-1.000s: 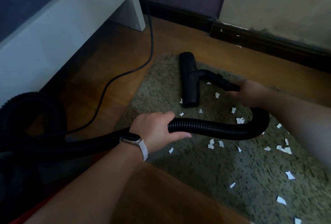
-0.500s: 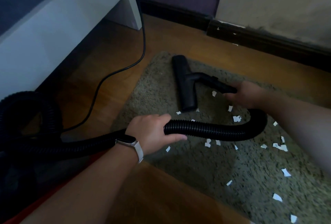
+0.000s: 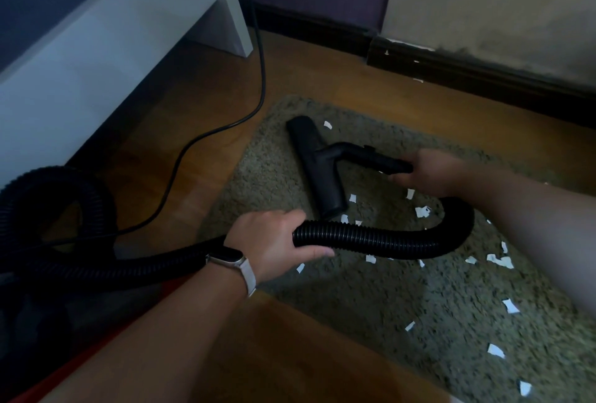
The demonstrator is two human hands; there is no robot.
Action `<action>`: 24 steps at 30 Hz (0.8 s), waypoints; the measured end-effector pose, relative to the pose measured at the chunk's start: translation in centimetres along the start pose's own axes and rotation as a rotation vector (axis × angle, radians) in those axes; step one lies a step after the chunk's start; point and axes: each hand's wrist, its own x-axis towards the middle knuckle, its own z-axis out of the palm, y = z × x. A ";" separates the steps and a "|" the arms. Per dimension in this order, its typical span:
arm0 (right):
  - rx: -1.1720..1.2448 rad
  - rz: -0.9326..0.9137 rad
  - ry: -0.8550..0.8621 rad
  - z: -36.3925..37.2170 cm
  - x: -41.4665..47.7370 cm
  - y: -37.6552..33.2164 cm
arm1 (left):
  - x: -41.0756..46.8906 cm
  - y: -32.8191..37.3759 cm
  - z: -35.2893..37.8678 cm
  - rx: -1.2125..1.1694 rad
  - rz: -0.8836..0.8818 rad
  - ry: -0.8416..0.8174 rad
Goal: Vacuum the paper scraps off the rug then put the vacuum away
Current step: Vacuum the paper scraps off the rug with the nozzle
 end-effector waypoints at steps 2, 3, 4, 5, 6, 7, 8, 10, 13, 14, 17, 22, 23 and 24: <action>0.028 0.023 0.029 0.0 0.2 0.1 | -0.1 -0.1 0.0 -0.004 -0.009 0.001; 0.046 0.043 0.050 -0.1 0.2 0.3 | -0.2 -0.1 -0.1 -0.010 -0.020 0.002; 0.060 0.063 0.075 -0.2 0.4 0.5 | -0.1 -0.2 -0.1 -0.014 -0.031 0.006; 0.070 0.080 0.100 -0.3 0.6 0.7 | 0.0 -0.2 -0.2 -0.014 -0.039 0.012; 0.080 0.094 0.123 -0.5 0.7 0.9 | 0.0 -0.2 -0.3 -0.012 -0.043 0.017; 0.090 0.107 0.140 -0.6 0.9 1.0 | 0.2 -0.2 -0.4 -0.011 -0.047 0.019; 0.099 0.122 0.151 -0.8 1.2 1.0 | 0.3 -0.1 -0.5 -0.012 -0.055 0.020; 0.112 0.153 0.155 -1.1 1.7 0.9 | 0.5 -0.2 -0.6 -0.015 -0.075 0.023; 0.103 0.176 0.150 -1.3 2.5 0.3 | 0.8 -0.5 -0.6 -0.022 -0.094 0.011; 0.100 0.175 0.145 -1.3 2.8 0.0 | 0.8 -0.7 -0.7 -0.022 -0.099 0.011; 0.107 0.170 0.136 -1.2 3.5 -0.8 | 0.7 -1.1 -0.6 -0.014 -0.101 0.015; 0.065 0.144 0.135 -0.9 3.6 -1.2 | 0.4 -1.3 -0.4 -0.024 -0.087 0.016; 0.051 0.129 0.126 -0.9 3.6 -1.4 | 0.4 -1.3 -0.3 -0.027 -0.086 0.019; 0.031 0.105 0.109 -0.9 3.5 -1.7 | 0.4 -1.3 -0.3 -0.029 -0.083 0.019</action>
